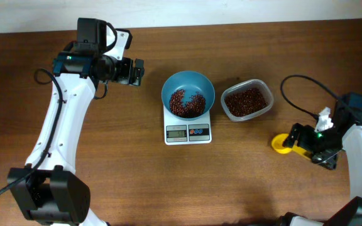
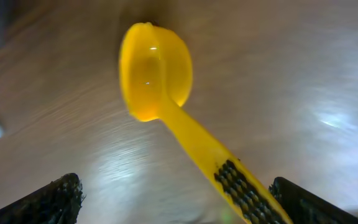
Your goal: Scoop item into bowl and weigh 50g on scale
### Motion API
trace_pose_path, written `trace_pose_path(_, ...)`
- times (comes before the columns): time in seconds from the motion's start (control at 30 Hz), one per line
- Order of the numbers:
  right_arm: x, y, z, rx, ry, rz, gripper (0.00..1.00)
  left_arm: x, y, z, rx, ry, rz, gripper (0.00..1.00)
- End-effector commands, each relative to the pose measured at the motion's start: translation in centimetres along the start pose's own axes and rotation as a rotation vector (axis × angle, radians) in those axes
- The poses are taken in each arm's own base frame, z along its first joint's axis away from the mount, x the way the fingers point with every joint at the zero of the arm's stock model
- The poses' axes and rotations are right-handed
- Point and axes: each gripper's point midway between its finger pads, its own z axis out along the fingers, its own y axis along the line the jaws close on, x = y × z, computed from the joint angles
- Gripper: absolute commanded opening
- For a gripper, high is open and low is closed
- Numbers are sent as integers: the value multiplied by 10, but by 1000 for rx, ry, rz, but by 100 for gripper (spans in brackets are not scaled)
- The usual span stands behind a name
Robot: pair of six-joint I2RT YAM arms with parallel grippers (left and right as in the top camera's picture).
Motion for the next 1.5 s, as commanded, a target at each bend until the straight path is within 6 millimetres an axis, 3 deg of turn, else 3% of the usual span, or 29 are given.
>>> trace_pose_path(0.0,-8,-40,3,237,-25,170,97,-10,-3,-11,6,-37,27,99)
trace_pose_path(0.1,-15,-25,10,204,-36,131,98,-10,-3,-11,6,-37,27,99)
trace_pose_path(0.13,-17,-14,11,155,-37,87,99,-10,-3,-11,6,-37,27,99)
trace_pose_path(0.2,-22,29,9,-57,-47,-98,100,-10,-3,-11,6,-37,27,99)
trace_pose_path(0.23,-24,38,6,-98,-60,-127,100,-10,-3,-11,6,-37,27,99)
trace_pose_path(0.3,-32,32,-1,-41,-104,-100,100,-10,-3,-11,6,-37,27,99)
trace_pose_path(0.33,-37,9,-7,102,-144,18,99,-10,-3,-11,6,-37,27,99)
trace_pose_path(0.37,-39,8,-10,116,-157,15,99,-10,-3,-11,6,-37,27,99)
trace_pose_path(0.4,-38,26,-9,27,-148,-78,98,-10,-3,-11,6,-37,27,99)
trace_pose_path(0.43,-30,62,-12,-170,-127,-294,98,-10,-3,-11,6,-37,27,99)
trace_pose_path(0.47,-30,54,-11,-128,-120,-189,95,-10,-3,-11,6,-37,27,99)
trace_pose_path(0.5,-31,28,-9,10,-120,14,99,-10,-3,-11,6,-37,27,99)
trace_pose_path(0.53,-27,45,-9,-79,-105,-122,99,-10,-3,-11,6,-37,27,99)
trace_pose_path(0.57,-13,85,-16,-305,-86,-407,99,-10,-3,-11,6,-37,27,99)
trace_pose_path(0.6,-12,85,-16,-306,-75,-374,99,-10,-3,-11,6,-37,27,99)
trace_pose_path(0.67,-19,14,-9,97,-88,130,99,-10,-3,-11,6,-37,27,99)
trace_pose_path(0.7,-17,-3,-11,187,-103,231,99,-10,-3,-11,6,-37,27,99)
trace_pose_path(0.8,-13,13,-8,115,-64,70,99,-10,-3,-11,6,-37,27,99)
trace_pose_path(1.0,-18,52,-11,-70,-79,-42,99,-10,-3,-11,6,-37,27,99)
trace_pose_path(1.17,-25,69,-33,-145,-132,-131,99,-10,-3,-11,6,-37,27,99)
trace_pose_path(1.33,-35,91,-77,-237,-283,-245,99,-10,-3,-11,6,-37,27,99)
trace_pose_path(1.47,-37,92,-86,-244,-326,-254,99,-10,-3,-11,6,-37,27,99)
